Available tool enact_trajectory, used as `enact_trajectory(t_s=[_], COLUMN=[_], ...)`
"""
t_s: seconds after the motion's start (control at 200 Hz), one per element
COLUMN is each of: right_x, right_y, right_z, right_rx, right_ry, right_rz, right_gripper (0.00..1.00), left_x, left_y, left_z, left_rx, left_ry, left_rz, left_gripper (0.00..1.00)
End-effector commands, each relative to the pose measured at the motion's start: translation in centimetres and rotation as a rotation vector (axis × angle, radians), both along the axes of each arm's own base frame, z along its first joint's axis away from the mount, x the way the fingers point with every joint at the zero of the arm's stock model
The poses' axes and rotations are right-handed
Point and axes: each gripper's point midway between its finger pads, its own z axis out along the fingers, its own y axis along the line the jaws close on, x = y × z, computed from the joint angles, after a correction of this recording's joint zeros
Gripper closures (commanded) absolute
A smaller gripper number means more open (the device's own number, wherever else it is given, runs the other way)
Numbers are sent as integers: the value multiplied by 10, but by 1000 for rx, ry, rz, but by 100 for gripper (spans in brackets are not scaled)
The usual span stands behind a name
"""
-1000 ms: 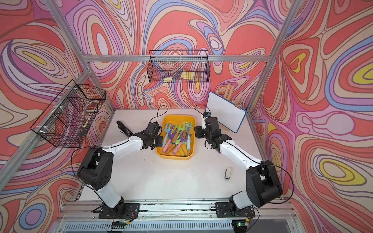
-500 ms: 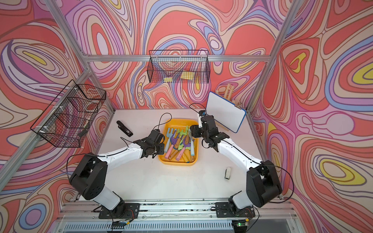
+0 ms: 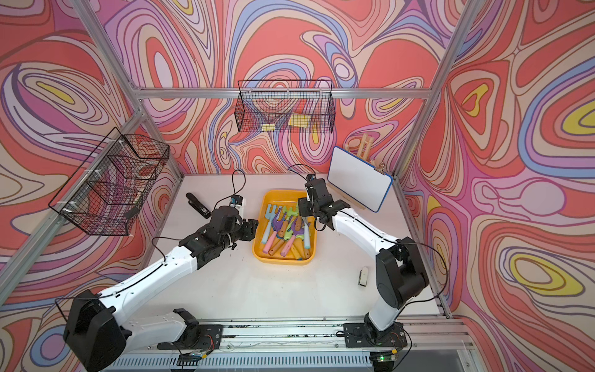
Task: Take the hand rake out of the storage box
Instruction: Pick up the rake from the storage box.
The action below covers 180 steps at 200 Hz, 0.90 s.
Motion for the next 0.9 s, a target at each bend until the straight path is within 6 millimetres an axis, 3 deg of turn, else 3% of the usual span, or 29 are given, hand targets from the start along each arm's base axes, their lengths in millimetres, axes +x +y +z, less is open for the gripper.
enact_trajectory(t_s=[0.0, 0.33, 0.486, 0.896], right_x=[-4, 4, 2, -6], right_y=[10, 34, 37, 39], right_z=[-27, -68, -77, -99], right_rx=[-95, -210, -242, -270], right_ry=[80, 179, 200, 255], right_rz=[22, 1, -12, -9], right_gripper=[38, 41, 48, 48], left_x=[-4, -10, -11, -15], left_y=[2, 0, 1, 8], left_z=[0, -23, -20, -14], left_rx=[15, 14, 12, 19], left_ry=[-80, -64, -65, -68], left_rz=[-30, -65, -61, -35], left_gripper=[45, 46, 46, 48])
